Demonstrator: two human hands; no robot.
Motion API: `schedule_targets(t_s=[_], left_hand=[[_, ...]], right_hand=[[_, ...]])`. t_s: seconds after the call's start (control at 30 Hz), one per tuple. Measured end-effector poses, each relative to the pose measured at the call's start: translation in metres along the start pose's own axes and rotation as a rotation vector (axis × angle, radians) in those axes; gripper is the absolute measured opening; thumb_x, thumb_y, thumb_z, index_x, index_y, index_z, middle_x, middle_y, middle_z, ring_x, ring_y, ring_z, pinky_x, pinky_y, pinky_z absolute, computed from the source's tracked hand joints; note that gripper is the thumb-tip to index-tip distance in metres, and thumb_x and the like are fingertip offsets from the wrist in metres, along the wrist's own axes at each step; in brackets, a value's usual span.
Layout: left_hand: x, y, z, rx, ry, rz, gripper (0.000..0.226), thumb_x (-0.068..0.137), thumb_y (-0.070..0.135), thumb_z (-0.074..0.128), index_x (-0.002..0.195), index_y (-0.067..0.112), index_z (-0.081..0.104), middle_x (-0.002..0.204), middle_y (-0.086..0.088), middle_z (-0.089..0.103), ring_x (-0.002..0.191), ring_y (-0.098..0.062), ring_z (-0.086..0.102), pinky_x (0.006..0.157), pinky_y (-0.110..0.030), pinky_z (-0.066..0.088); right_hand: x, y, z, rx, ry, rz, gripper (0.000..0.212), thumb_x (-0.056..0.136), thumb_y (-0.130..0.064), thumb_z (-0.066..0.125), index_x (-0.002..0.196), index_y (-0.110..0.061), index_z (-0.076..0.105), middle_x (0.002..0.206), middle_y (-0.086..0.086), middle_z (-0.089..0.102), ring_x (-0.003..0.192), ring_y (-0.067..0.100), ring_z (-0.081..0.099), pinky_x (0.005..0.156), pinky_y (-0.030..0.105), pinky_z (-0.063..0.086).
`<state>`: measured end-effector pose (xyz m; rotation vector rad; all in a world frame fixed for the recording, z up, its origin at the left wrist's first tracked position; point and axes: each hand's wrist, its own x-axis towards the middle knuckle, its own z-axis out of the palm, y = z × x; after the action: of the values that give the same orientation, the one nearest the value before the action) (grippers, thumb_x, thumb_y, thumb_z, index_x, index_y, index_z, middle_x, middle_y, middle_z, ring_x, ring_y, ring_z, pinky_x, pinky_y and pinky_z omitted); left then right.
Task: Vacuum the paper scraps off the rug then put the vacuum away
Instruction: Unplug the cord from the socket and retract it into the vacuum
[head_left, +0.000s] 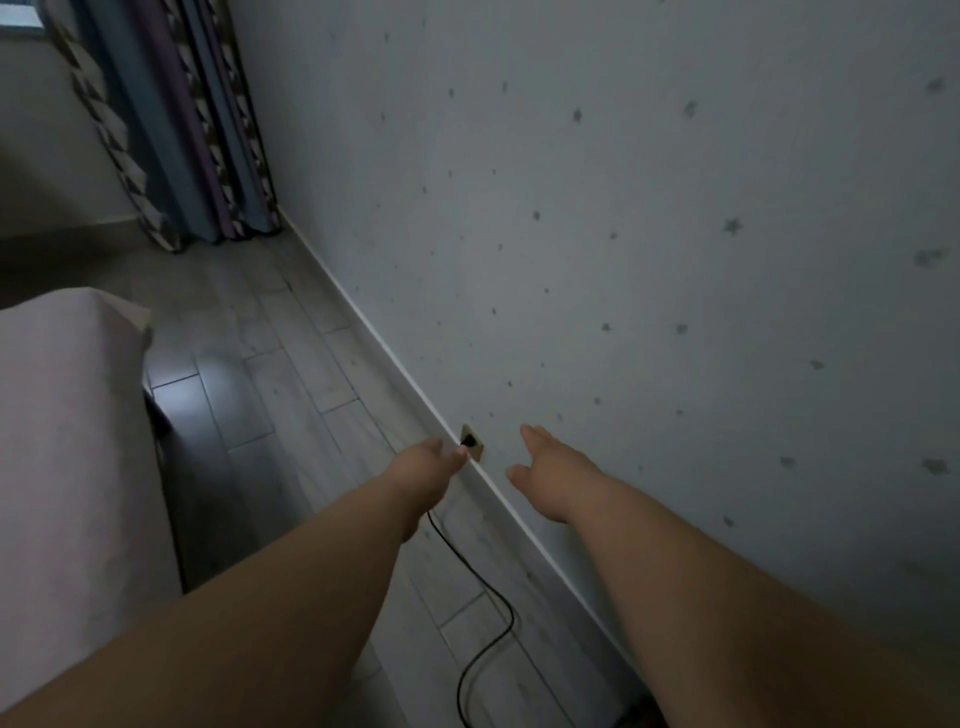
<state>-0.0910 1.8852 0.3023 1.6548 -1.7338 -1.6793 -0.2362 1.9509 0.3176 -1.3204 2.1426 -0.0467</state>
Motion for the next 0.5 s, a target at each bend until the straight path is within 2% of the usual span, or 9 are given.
schedule_targets(t_s=[0.27,0.5], left_hand=[[0.081,0.015,-0.016,-0.035,-0.055,0.001,0.059,0.096,0.035,0.05,0.146,0.011,0.031,0.152,-0.01,0.031,0.139,-0.028,0.031,0.111,-0.036,0.028],[0.214,0.013,-0.013,0.073,-0.098,-0.102,0.057,0.098,0.036,0.047,0.147,0.012,0.03,0.153,-0.007,0.028,0.139,-0.025,0.029,0.109,-0.031,0.026]], right_hand=[[0.089,-0.018,-0.005,0.074,-0.015,0.012,0.065,0.104,-0.035,0.037,0.157,-0.013,0.004,0.164,0.004,0.004,0.149,0.021,0.015,0.117,0.029,0.015],[0.232,-0.006,0.008,0.27,-0.073,0.117,0.055,0.103,-0.034,0.043,0.151,-0.012,0.027,0.152,0.013,0.036,0.135,0.03,0.04,0.109,0.034,0.032]])
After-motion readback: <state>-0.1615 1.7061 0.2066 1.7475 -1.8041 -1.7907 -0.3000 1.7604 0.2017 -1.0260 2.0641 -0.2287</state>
